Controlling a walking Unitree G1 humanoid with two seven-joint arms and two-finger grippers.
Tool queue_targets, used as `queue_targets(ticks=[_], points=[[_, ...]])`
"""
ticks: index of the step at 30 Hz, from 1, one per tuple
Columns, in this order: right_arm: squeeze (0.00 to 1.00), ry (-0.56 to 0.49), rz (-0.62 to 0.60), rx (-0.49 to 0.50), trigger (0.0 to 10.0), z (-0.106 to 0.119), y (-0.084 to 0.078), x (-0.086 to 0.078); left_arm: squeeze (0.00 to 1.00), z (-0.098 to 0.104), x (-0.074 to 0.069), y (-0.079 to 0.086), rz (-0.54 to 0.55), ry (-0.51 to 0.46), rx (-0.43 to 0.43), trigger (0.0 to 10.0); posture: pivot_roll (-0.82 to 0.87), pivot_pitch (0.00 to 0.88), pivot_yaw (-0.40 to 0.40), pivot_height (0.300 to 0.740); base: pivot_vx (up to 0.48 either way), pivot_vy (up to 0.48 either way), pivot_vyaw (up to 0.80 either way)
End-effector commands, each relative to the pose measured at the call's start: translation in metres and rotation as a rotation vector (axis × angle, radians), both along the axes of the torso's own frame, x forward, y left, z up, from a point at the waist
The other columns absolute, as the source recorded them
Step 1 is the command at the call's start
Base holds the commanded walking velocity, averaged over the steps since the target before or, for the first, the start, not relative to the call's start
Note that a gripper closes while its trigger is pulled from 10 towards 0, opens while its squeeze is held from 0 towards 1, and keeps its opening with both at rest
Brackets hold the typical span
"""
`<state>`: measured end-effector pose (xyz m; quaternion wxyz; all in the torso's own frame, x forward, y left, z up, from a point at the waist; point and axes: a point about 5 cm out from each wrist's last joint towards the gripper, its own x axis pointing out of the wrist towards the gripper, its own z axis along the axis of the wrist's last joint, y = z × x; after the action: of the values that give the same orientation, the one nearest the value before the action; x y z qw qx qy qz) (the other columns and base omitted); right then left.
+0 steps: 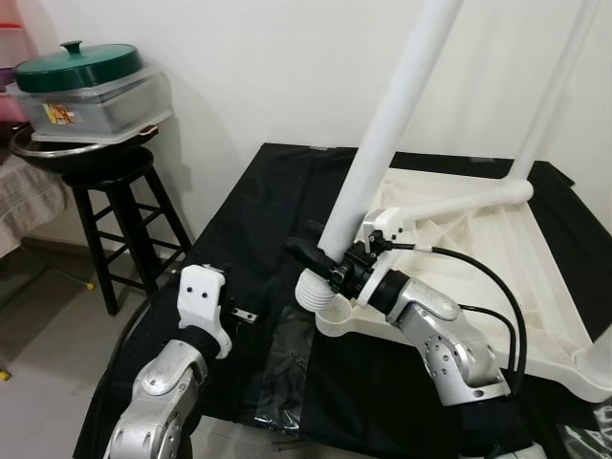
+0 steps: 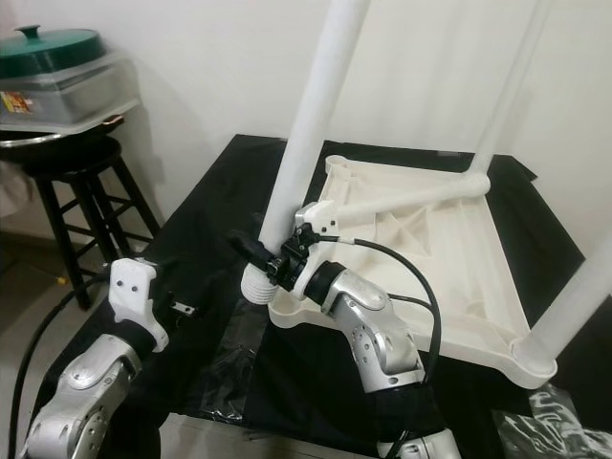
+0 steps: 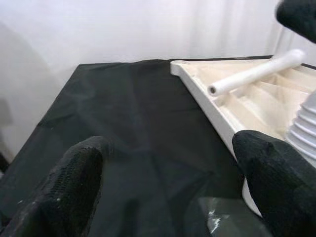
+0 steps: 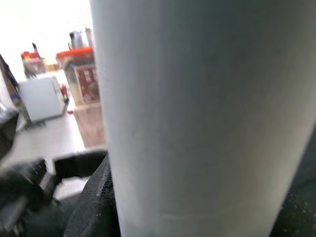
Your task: Building children table
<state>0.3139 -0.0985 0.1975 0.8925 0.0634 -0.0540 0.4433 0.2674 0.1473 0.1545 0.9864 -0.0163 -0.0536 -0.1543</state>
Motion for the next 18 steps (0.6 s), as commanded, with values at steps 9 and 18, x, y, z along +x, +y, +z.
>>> queue_targets(ticks=[9,18], points=[[0.00,-0.056,0.158,-0.120,10.0,0.019,-0.002,0.007,0.00,0.008,-0.014,0.008,-0.001,0.016,0.002,10.0,0.04,0.123,-0.021,0.740,0.000,0.000,0.80],[0.00,-0.088,0.361,-0.181,10.0,0.037,-0.002,0.016,0.00,0.013,-0.031,0.009,-0.016,0.051,-0.016,10.0,0.06,0.185,-0.032,0.740,0.000,-0.203,0.00]])
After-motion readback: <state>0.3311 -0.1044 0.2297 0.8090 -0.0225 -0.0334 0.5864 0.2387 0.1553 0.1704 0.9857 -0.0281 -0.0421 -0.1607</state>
